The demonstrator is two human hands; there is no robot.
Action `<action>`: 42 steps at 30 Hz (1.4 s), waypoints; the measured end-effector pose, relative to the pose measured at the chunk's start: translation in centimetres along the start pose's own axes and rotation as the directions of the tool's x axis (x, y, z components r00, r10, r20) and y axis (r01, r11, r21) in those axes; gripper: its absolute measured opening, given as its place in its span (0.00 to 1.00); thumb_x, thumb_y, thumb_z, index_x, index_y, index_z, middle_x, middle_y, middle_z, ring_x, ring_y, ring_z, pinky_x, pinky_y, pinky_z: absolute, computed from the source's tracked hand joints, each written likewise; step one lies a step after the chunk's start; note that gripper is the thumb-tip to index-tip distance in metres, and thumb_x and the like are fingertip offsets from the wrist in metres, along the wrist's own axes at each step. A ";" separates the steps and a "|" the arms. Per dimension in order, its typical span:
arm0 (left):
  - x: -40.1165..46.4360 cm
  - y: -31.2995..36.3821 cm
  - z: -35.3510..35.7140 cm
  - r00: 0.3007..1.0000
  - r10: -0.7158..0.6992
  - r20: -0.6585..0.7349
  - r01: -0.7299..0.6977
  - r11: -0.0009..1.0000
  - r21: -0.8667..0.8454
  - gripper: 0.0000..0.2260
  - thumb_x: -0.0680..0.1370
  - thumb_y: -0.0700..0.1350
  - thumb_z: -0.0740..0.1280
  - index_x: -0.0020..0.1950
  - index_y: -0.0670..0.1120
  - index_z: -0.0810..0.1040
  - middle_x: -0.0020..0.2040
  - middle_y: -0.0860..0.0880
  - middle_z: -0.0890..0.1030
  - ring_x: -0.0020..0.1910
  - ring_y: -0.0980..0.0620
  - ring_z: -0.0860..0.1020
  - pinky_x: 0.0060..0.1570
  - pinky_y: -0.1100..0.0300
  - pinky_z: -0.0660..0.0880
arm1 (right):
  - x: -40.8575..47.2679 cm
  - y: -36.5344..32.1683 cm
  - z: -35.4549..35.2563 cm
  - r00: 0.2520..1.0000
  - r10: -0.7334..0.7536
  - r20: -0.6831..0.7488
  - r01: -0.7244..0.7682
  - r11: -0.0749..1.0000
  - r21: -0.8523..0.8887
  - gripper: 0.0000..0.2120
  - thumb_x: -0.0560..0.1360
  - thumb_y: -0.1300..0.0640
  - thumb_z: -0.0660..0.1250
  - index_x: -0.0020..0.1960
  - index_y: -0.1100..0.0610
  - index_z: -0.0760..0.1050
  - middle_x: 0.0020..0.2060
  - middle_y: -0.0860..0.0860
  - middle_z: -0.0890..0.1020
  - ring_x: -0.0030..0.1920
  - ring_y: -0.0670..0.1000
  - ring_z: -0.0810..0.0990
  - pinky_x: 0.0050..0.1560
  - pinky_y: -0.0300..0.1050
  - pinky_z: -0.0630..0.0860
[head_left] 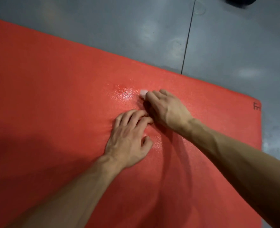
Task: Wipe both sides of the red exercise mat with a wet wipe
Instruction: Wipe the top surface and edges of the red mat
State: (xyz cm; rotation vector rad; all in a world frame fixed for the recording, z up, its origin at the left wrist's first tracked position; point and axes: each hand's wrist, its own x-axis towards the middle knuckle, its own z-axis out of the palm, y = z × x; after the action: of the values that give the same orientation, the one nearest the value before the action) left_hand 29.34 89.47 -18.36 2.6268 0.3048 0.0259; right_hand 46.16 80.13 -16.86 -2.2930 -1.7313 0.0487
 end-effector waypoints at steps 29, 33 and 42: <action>-16.5 -7.6 -5.3 0.915 -0.355 -0.191 0.344 0.935 -0.088 0.24 0.72 0.40 0.64 0.68 0.48 0.79 0.70 0.53 0.76 0.69 0.47 0.72 0.67 0.47 0.67 | -5.8 -10.8 0.9 0.955 -0.199 0.219 0.185 0.979 0.086 0.04 0.81 0.56 0.63 0.55 0.54 0.68 0.40 0.52 0.78 0.38 0.55 0.76 0.39 0.50 0.73; -18.6 -7.2 -4.8 0.921 -0.346 -0.178 0.330 0.937 -0.111 0.24 0.74 0.41 0.62 0.69 0.49 0.78 0.71 0.54 0.75 0.72 0.49 0.70 0.71 0.49 0.64 | -1.7 -7.5 0.2 0.985 0.168 0.022 -0.167 0.985 -0.047 0.10 0.78 0.50 0.53 0.50 0.55 0.67 0.37 0.56 0.79 0.35 0.61 0.77 0.31 0.47 0.68; -22.7 -8.7 -4.8 0.949 -0.310 -0.056 0.308 0.950 -0.042 0.26 0.80 0.51 0.56 0.79 0.51 0.69 0.81 0.52 0.63 0.81 0.50 0.58 0.80 0.46 0.54 | -11.0 -20.7 1.2 0.920 -0.280 0.275 0.248 0.958 0.144 0.05 0.79 0.56 0.60 0.55 0.51 0.69 0.40 0.49 0.77 0.40 0.54 0.77 0.43 0.47 0.73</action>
State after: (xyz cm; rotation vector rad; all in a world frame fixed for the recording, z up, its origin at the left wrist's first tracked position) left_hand 5.03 94.15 -17.43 2.5190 0.7285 0.0072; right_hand 23.30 75.10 -14.69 -2.0364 -2.1140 0.4377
